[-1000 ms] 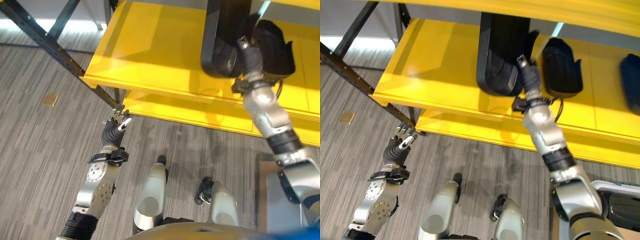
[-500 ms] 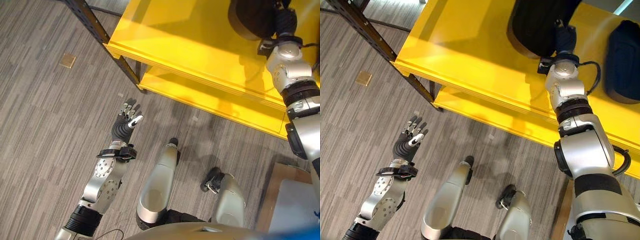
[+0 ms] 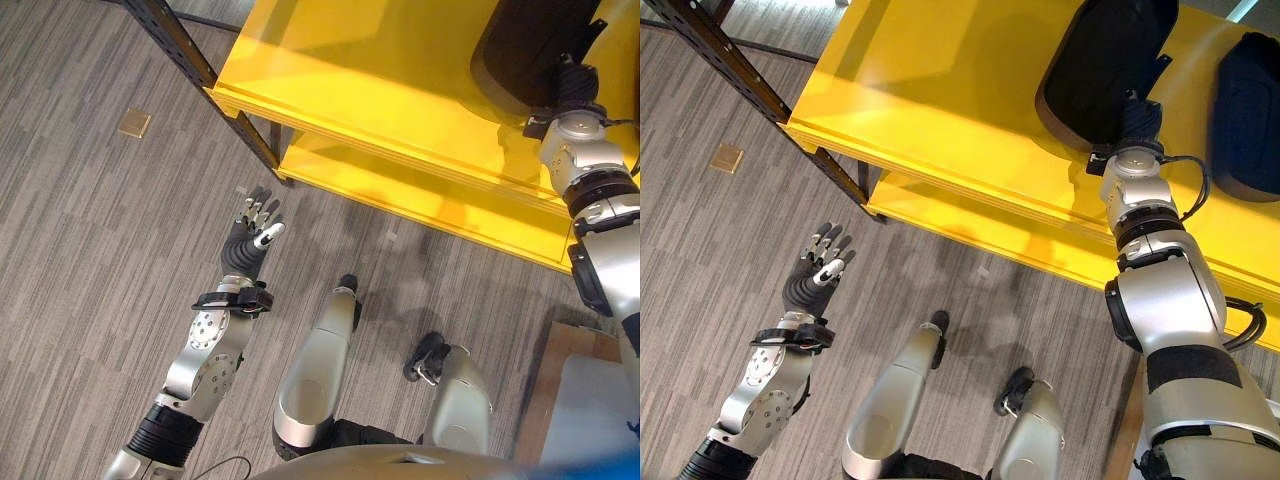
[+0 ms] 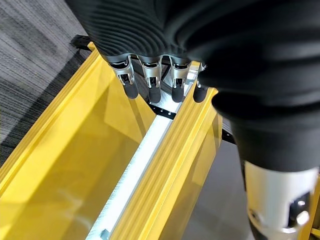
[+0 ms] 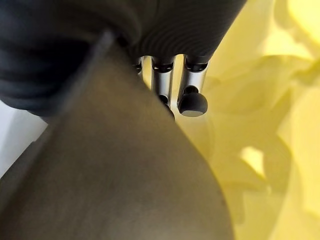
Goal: Move parts from the plastic box to the shelf.
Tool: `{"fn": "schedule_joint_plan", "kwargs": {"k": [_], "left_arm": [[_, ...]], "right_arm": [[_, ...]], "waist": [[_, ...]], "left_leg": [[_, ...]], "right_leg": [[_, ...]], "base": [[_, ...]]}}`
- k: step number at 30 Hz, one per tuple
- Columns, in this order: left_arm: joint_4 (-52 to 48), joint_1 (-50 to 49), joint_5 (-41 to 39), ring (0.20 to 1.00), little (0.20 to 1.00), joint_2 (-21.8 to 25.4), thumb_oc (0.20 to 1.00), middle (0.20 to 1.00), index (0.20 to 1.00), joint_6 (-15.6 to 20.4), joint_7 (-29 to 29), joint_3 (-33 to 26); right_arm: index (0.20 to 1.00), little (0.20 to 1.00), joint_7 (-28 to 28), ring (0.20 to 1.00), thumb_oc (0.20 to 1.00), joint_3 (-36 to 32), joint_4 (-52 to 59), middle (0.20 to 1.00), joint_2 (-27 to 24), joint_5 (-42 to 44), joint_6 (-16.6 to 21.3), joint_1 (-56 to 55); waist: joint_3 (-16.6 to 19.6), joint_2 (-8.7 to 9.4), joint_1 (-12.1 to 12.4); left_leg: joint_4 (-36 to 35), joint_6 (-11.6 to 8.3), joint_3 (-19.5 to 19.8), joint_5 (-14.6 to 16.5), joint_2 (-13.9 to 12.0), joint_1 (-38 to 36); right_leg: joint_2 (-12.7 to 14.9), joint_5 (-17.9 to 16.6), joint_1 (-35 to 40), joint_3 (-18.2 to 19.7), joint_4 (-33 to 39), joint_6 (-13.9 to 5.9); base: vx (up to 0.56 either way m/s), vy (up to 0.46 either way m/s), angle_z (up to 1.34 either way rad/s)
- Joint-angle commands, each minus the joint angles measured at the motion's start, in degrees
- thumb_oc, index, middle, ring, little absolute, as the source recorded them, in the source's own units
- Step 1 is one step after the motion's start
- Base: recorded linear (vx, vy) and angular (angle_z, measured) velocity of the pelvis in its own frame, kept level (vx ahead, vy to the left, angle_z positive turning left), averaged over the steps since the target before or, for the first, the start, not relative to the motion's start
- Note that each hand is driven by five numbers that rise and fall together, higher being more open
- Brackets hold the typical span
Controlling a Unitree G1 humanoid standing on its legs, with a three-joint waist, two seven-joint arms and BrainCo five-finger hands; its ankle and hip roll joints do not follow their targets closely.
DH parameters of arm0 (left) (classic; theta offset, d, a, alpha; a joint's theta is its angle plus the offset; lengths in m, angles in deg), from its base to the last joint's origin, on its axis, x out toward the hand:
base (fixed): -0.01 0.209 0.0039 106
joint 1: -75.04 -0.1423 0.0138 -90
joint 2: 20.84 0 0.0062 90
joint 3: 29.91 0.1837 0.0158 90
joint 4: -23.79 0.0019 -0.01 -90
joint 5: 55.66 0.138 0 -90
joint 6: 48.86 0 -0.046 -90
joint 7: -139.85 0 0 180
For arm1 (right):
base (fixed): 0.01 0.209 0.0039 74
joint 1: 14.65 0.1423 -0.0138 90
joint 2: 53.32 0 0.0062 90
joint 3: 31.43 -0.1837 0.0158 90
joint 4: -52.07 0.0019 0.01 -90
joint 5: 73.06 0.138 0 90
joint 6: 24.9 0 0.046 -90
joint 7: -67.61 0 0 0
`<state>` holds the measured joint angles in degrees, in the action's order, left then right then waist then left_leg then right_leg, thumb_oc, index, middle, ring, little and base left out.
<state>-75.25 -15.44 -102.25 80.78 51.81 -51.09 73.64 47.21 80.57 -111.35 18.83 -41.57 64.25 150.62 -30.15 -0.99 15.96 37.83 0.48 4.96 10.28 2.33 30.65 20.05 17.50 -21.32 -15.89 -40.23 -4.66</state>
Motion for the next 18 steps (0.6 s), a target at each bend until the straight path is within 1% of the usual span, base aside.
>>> {"fn": "schedule_joint_plan", "kwargs": {"k": [1, 5, 7, 14, 18], "left_arm": [[-5.46, 0.08, 0.03, 1.0, 1.0, 0.72, 1.0, 1.0, 1.0, 4.24, -0.12, 0.13], [-5.45, -0.07, -0.1, 1.0, 1.0, 0.28, 1.0, 1.0, 1.0, 4.42, -0.03, 0.13], [-5.69, 0.3, 0.09, 1.0, 1.0, 0.2, 1.0, 1.0, 1.0, 4.63, 0.15, 0.16], [-5.73, 0.64, -0.07, 1.0, 1.0, -0.08, 1.0, 1.0, 1.0, 5.22, -0.06, 0.06], [-5.75, 0.42, -0.09, 1.0, 1.0, 0.03, 1.0, 1.0, 1.0, 5.27, 0.12, -0.11]], "right_arm": [[0.2, 0.2, 0.43, 0.2, 0.2, 4.93, 0.35, 0.2, -1.68, -6.35, 2.14, 6.79], [0.2, 0.2, 0.83, 0.2, 0.2, 6.94, 0.32, 0.2, -2.24, -9.41, 1.64, 6.75], [0.2, 0.2, 1.36, 0.2, 0.2, 9.12, 0.21, 0.2, -2.7, -12.84, 1.32, 6.7], [0.2, 0.2, 1.27, 0.2, 0.2, 9.94, -0.75, 0.2, -3.83, -14.37, 1.21, 7.61], [0.2, 0.2, 1.38, 0.2, 0.2, 9.7, -1.08, 0.2, -4.55, -13.62, 1.36, 8.21]], "waist": [[2.45, -1.93, -0.19], [2.27, -1.91, -0.57], [2.22, -1.69, -0.87], [1.89, -1.55, -1.21], [1.72, -1.66, -1.18]], "left_leg": [[0.65, -1.45, 5.13, 7.79, -3.16, -1.92], [0.44, -1.51, 5.01, 7.61, -3.28, -2.01], [0.27, -1.62, 5.02, 7.5, -3.37, -2.09], [0.07, -1.9, 5.25, 7.43, -3.47, -2.07], [0.02, -1.98, 5.39, 7.32, -3.54, -1.9]], "right_leg": [[-0.34, 0.74, 2.41, 4.09, 2.87, -0.36], [-0.41, 0.58, 2.45, 4.01, 3.08, -0.36], [-0.48, 0.58, 2.5, 4.0, 3.08, -0.34], [-0.5, 0.4, 2.51, 3.83, 3.11, -0.42], [-0.53, 0.5, 2.29, 3.78, 2.97, -0.45]], "base": [[0.0, 0.0, 0.0], [0.0, 0.0, 0.0], [0.0, 0.0, 0.0], [0.0, 0.0, 0.0], [0.0, 0.0, 0.0]]}}
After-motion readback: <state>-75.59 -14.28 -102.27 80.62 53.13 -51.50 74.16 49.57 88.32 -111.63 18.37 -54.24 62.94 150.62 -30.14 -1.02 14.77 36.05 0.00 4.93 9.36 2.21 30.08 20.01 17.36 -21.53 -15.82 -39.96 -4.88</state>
